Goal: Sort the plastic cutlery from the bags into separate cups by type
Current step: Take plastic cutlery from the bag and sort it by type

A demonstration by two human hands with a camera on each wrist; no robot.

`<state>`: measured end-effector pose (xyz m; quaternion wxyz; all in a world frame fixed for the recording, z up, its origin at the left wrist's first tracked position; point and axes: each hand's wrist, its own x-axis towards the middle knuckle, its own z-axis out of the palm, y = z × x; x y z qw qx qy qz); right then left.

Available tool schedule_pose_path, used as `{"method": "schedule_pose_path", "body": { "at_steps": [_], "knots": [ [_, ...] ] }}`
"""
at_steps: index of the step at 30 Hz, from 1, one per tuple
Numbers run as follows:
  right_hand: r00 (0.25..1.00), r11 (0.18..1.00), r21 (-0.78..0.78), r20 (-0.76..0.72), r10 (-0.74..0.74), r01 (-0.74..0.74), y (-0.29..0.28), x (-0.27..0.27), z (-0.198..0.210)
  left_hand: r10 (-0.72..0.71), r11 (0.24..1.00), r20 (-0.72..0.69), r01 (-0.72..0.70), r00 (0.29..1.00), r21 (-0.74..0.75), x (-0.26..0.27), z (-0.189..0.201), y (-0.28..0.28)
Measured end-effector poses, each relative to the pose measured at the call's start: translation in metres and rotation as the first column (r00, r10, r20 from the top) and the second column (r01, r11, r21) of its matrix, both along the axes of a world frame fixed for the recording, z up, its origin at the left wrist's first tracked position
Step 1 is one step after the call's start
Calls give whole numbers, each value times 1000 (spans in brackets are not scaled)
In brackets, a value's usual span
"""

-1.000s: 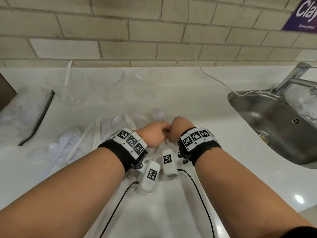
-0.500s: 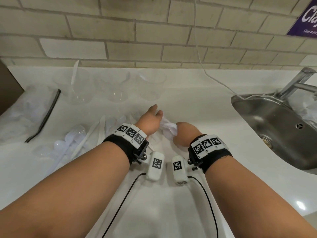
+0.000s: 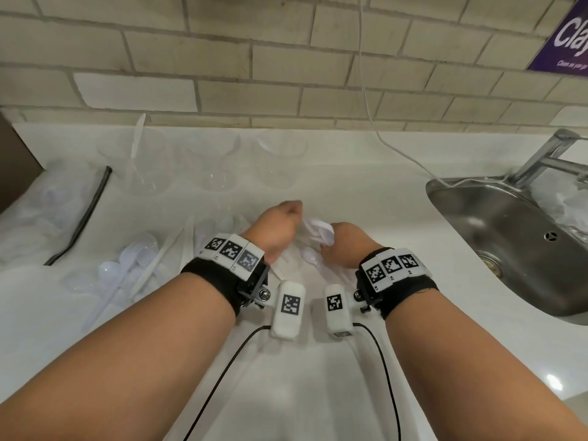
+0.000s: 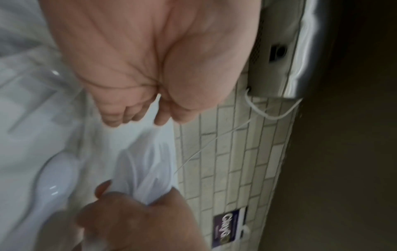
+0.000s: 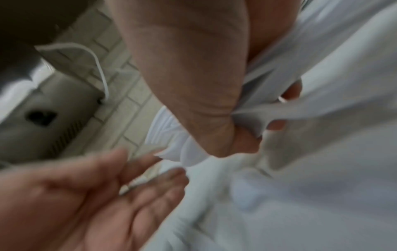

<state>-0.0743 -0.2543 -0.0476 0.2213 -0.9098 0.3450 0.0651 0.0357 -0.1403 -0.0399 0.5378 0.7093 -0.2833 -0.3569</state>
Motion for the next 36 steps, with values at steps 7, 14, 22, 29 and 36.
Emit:
{"method": "schedule_pose_path", "body": {
  "at_steps": [7,14,22,29,36],
  "knots": [
    [664,814,572,649,-371,-105,13,4,79,99,918,-628,-314,772,-242,10,9,31],
    [413,713,601,788,-456,-360,61,50,80,-27,958,-825,-220,564,-182,10,2,64],
    [318,706,582,813,-488,-404,96,77,87,105,975,-816,-220,568,-27,26,13,91],
    [455,678,612,780,-430,-408,119,91,73,-18,904,-877,-366,481,-219,38,33,107],
    [531,680,624,753,-390,-386,126,100,62,-30,884,-893,-405,450,-233,44,35,118]
  ]
}}
